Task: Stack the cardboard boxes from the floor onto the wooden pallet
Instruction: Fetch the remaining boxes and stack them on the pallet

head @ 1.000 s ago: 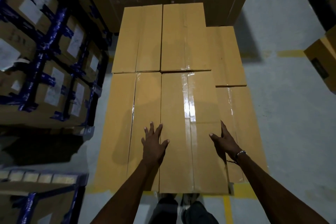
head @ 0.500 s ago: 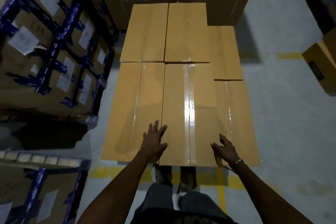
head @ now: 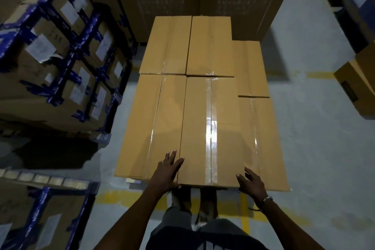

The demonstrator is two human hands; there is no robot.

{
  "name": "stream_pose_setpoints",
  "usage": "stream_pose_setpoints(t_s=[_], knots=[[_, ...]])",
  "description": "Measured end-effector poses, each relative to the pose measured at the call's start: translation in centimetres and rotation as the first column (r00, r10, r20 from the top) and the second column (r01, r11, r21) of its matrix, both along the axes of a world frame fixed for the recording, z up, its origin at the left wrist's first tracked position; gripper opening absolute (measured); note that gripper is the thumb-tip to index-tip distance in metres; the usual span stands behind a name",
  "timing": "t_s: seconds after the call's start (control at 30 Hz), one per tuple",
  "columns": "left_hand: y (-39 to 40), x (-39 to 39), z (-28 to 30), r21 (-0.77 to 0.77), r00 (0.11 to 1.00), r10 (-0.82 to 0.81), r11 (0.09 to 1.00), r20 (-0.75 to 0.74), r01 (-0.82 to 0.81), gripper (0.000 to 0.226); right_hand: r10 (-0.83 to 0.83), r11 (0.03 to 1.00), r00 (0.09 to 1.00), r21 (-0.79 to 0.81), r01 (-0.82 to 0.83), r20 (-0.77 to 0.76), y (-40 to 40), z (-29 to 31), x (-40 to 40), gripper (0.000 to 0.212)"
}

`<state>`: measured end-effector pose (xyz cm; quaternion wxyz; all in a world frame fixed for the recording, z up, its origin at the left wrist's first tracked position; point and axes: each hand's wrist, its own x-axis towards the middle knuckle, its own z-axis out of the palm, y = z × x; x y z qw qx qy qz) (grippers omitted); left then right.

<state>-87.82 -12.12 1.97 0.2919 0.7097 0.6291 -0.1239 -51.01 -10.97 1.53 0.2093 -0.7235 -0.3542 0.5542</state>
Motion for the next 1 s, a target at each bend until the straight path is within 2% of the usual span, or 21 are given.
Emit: stream_pose_setpoints(t_s=[0.27,0.43,0.6,0.7,0.8,0.9,1.0], knots=[[0.4,0.8,0.3,-0.035,0.996,-0.029,0.999,-0.087,0.026,0.113,0.05,0.998,0.998,0.031,-0.051,0.048,0.6,-0.3,0.0,0.061],[0.6,0.8,0.9,-0.047,0.996,-0.029,0.999,-0.081,0.026,0.111,0.041,0.999,0.997,0.03,-0.043,0.066,0.6,-0.6,-0.1,0.063],[0.8,0.9,1.3,-0.048,0.997,-0.023,0.999,-0.07,0.02,0.112,0.084,0.995,0.993,0.045,-0.087,0.077,0.6,-0.4,-0.2,0.053],[0.8,1.0,1.7,-0.025,0.999,-0.018,1.0,-0.051,0.017,0.113,0.117,0.991,0.984,0.05,-0.125,0.137,0.8,0.2,-0.7,0.05],[1.0,1.2,2.0,0.01,0.998,-0.018,1.0,-0.064,0.019,0.114,0.147,0.987,0.97,0.036,-0.157,0.195,1.2,0.9,-1.1,0.056],[1.9,1.4,2.9,-0.012,0.995,-0.055,0.998,-0.079,0.054,0.115,0.135,0.989,0.965,0.027,-0.144,0.223,1.1,2.2,-0.9,0.057],[3.0,1.3,4.0,-0.038,0.995,-0.081,0.996,-0.051,0.079,0.103,0.125,0.988,0.956,0.058,-0.145,0.265,0.4,3.3,-0.7,0.047]])
